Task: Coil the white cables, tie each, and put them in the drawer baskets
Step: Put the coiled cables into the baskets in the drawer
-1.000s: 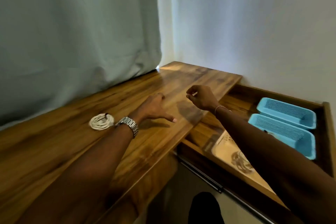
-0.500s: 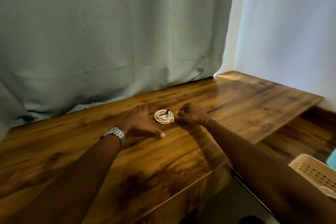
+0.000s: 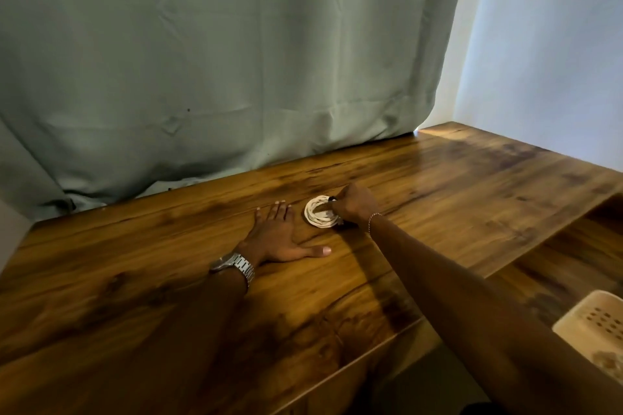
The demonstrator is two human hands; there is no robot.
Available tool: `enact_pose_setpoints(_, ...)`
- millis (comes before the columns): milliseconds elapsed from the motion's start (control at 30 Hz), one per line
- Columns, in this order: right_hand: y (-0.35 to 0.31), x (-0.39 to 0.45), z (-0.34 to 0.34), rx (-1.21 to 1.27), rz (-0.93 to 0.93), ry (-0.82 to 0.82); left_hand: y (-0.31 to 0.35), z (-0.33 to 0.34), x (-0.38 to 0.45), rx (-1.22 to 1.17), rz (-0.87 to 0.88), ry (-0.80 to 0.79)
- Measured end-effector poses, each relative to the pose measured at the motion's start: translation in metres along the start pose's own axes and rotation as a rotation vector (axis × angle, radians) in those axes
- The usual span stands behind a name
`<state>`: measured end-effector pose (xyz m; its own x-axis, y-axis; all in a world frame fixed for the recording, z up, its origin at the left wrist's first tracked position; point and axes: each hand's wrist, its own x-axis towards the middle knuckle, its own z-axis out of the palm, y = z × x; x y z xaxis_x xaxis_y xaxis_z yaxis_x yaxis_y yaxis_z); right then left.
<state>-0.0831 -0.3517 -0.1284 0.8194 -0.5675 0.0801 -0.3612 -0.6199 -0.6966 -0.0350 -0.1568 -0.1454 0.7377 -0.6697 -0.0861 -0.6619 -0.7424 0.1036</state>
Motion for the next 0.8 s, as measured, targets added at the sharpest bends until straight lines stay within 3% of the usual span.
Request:
enact_pose_setpoints(367,0.075,-0.005,-0.076,0.494,0.035,0.221,0.068,-0.002,0.057,-0.047,0.211,0.331)
enact_pose_setpoints(500,0.106,-0.015,-0.133,0.614,0.074,0.207,0.121,-0.005,0.083,-0.182,0.245,0.294)
enact_pose_setpoints(700,0.170,-0.033,-0.213,0.659,0.142,0.351,0.248,-0.014,0.101,-0.357,0.470,0.270)
enact_pose_setpoints(800,0.208,-0.046,-0.250,0.673,0.190,0.436,0.307,-0.012,0.115,-0.331,0.560,0.248)
